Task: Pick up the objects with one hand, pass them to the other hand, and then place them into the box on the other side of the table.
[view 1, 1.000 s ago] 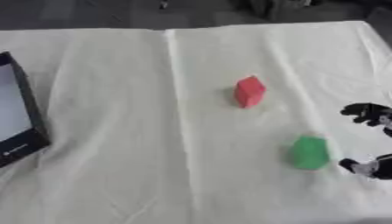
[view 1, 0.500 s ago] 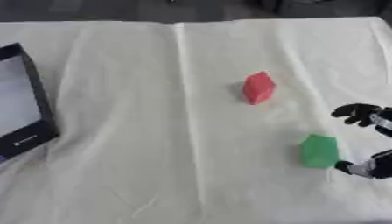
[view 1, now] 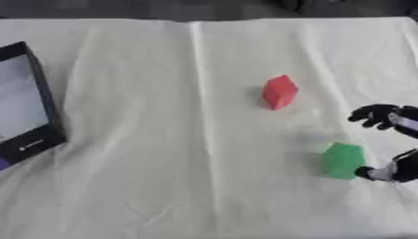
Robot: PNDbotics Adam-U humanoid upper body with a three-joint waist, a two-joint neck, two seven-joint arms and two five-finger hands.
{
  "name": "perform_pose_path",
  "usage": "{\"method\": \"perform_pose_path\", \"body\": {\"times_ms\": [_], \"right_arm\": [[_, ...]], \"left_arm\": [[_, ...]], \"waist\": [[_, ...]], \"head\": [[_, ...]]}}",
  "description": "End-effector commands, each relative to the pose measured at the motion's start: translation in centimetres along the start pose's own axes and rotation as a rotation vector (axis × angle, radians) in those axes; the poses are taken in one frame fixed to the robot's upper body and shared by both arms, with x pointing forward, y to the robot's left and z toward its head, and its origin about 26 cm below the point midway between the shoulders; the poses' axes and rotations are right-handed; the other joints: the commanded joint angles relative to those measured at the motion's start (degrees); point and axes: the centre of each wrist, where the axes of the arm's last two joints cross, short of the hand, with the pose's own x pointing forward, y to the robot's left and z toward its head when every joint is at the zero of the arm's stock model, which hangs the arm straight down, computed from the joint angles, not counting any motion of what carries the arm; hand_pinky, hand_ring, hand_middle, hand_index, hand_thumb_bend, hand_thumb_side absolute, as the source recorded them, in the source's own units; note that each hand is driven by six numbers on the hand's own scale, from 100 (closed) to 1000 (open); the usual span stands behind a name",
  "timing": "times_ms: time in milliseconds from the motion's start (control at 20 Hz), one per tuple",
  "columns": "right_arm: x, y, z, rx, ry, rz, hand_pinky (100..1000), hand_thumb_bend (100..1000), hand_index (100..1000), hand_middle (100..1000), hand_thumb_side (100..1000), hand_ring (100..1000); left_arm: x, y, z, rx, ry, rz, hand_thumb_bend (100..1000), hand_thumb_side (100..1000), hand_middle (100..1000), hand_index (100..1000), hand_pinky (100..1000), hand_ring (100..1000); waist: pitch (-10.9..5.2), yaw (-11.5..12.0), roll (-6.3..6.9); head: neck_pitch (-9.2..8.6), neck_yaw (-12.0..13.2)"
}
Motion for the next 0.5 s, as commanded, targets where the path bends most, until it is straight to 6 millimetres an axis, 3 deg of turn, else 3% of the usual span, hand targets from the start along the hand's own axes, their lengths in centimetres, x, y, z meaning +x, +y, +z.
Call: {"method": "perform_pose_path", "body": {"times_ms": [50, 500], "right_arm": [[0.4, -0.5, 0.3, 0.012, 0.025, 0.046, 866, 524, 885, 925, 235, 875], [1.0, 1.2, -0.4, 0.018, 0.080, 0.051, 865, 553, 873, 900, 209, 861]], "left_arm": [[0.9, 0.2, -0.3, 0.000, -0.031, -0.007, 100, 786, 721, 801, 907, 885], [0.9, 0.0, -0.3, -0.005, -0.027, 0.001, 100, 785, 715, 794, 908, 886]], "waist": [[-0.75, 0.16, 0.05], [-0.69, 0.60, 0.22]], "head": [[0.06, -0.26], [0.00, -0.75]]}}
